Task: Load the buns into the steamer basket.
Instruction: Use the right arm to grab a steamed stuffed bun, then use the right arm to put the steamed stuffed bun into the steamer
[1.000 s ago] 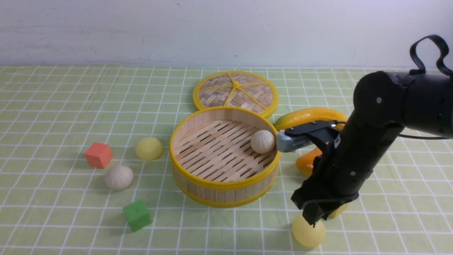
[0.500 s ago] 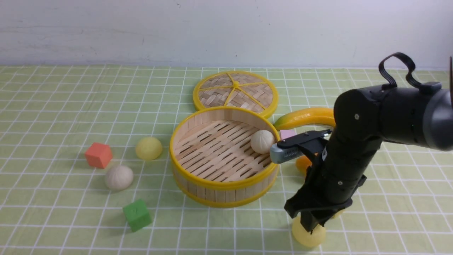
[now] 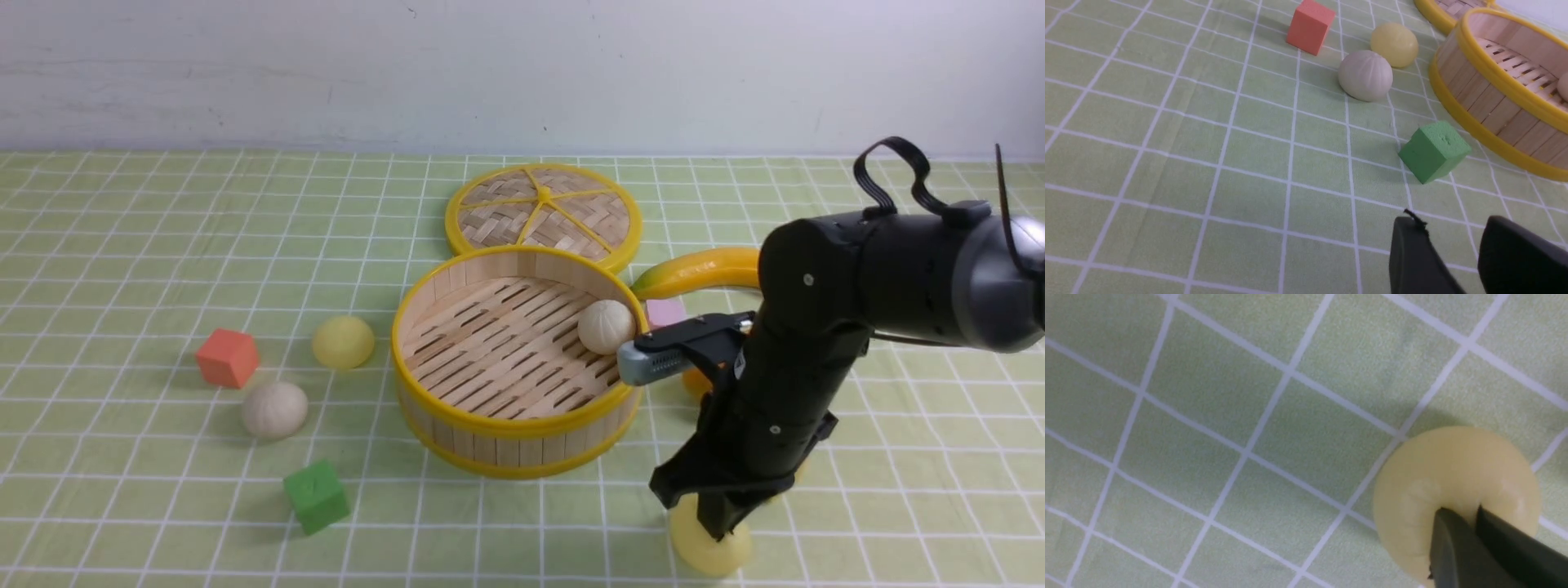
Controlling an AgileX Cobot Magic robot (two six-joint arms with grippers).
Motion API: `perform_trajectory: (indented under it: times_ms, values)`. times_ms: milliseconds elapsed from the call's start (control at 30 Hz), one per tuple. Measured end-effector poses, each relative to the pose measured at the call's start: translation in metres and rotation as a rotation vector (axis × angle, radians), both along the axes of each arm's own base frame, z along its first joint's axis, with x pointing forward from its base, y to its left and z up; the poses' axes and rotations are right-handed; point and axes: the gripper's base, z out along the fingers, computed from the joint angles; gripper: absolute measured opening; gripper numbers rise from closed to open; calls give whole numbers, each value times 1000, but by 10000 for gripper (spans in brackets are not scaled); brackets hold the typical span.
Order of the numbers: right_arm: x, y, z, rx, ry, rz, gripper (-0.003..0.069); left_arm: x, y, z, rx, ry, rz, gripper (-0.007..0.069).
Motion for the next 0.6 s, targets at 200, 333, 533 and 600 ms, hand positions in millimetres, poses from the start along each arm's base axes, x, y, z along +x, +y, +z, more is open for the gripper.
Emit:
perform_trajectory:
  times_ms: [200,333,533,600]
  values:
    - [6,2,30,9,-36,17,-1,0,0,0,0,0,0,238]
    - [17,8,63,47,-105,23,-1,0,0,0,0,0,0,238]
    - [40,29,119,235,-263,21,-1,0,0,0,0,0,0,238]
    - [48,35,123,274,-284,24,-1,0,0,0,0,0,0,238]
